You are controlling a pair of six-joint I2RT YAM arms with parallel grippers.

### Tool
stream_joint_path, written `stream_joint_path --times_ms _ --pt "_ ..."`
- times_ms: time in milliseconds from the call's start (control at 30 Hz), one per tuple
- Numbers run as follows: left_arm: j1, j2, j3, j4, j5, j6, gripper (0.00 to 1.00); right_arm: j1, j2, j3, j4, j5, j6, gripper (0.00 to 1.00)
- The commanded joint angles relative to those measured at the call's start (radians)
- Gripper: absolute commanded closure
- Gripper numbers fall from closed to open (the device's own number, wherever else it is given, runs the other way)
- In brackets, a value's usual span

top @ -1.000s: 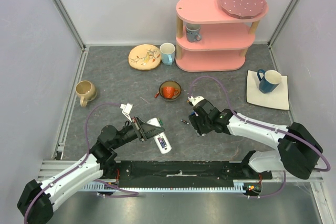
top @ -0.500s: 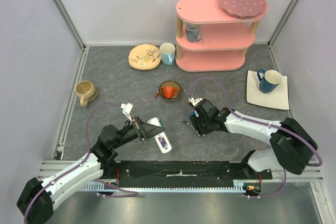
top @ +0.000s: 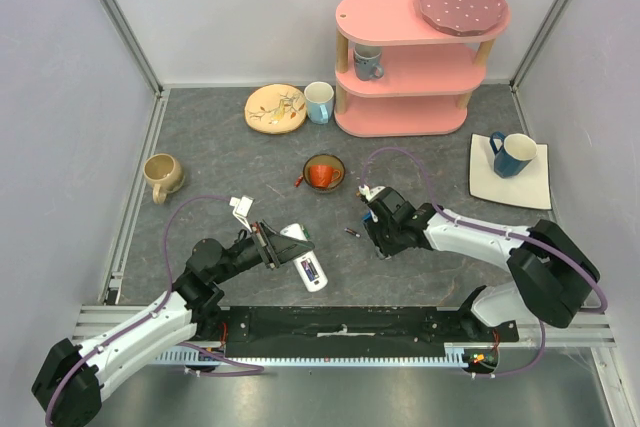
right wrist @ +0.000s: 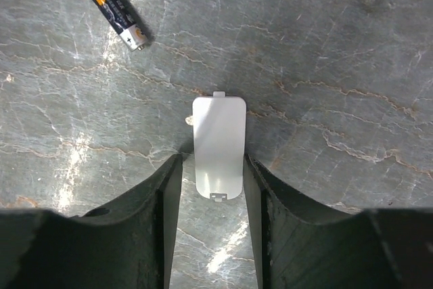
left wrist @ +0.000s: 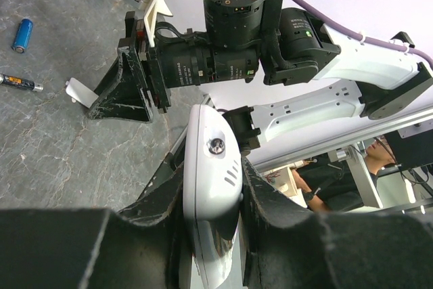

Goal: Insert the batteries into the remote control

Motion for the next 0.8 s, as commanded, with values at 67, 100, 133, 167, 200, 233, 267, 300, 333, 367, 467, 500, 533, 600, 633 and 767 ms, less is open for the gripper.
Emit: stream_joint_path --times_ms 67,100,133,167,200,233,267,300,333,367,467,500,533,600,633,767 --pt "0.005 -0.004 -0.049 0.067 0.012 0.002 0.98 -0.005 0.015 0.0 -0.006 0.017 0.029 0.55" --pt "0.005 0.001 -0.049 0.07 0.012 0.004 0.98 -0.005 0.007 -0.004 -0.001 0.026 0.038 0.56" --pt "0.005 0.003 -0.049 0.073 0.012 0.002 0.98 -0.005 -0.006 -0.015 0.011 0.031 0.058 0.58" --pt "0.005 0.007 -0.049 0.084 0.011 0.002 0.98 -0.006 -0.011 -0.023 0.016 0.034 0.069 0.59" --pt "0.005 0.018 -0.049 0.089 0.011 0.001 0.98 -0.005 -0.016 -0.029 0.024 0.029 0.076 0.6" --pt "0.005 0.023 -0.049 0.095 0.012 0.001 0.98 -0.006 -0.019 -0.042 0.037 0.031 0.101 0.62" --pt "0.005 0.029 -0.049 0.101 0.014 -0.001 0.98 -0.003 -0.023 -0.049 0.04 0.032 0.113 0.63" --pt "0.005 0.042 -0.046 0.112 0.015 -0.001 0.98 -0.005 -0.026 -0.058 0.048 0.031 0.131 0.64" --pt "0.005 0.046 -0.044 0.116 0.017 -0.001 0.98 -0.003 -0.036 -0.075 0.065 0.032 0.145 0.66" --pt "0.005 0.053 -0.044 0.119 0.015 -0.001 0.98 -0.005 -0.039 -0.081 0.074 0.032 0.182 0.66" --pt "0.005 0.073 -0.041 0.139 0.018 -0.005 0.98 -0.005 -0.043 -0.102 0.108 0.008 0.228 0.65" --pt "0.005 0.078 -0.041 0.144 0.021 -0.007 0.98 -0.003 -0.043 -0.102 0.111 0.009 0.231 0.62" --pt "0.005 0.087 -0.04 0.152 0.023 -0.007 0.98 -0.002 -0.045 -0.099 0.105 0.012 0.233 0.54" --pt "0.005 0.093 -0.038 0.155 0.026 -0.01 0.98 -0.002 -0.054 -0.095 0.091 0.043 0.227 0.48" --pt "0.005 0.093 -0.037 0.158 0.027 -0.009 0.98 -0.003 -0.068 -0.087 0.076 0.051 0.222 0.45" --pt "0.005 0.095 -0.041 0.156 0.024 -0.007 0.98 0.0 -0.082 -0.049 0.028 0.077 0.188 0.41"
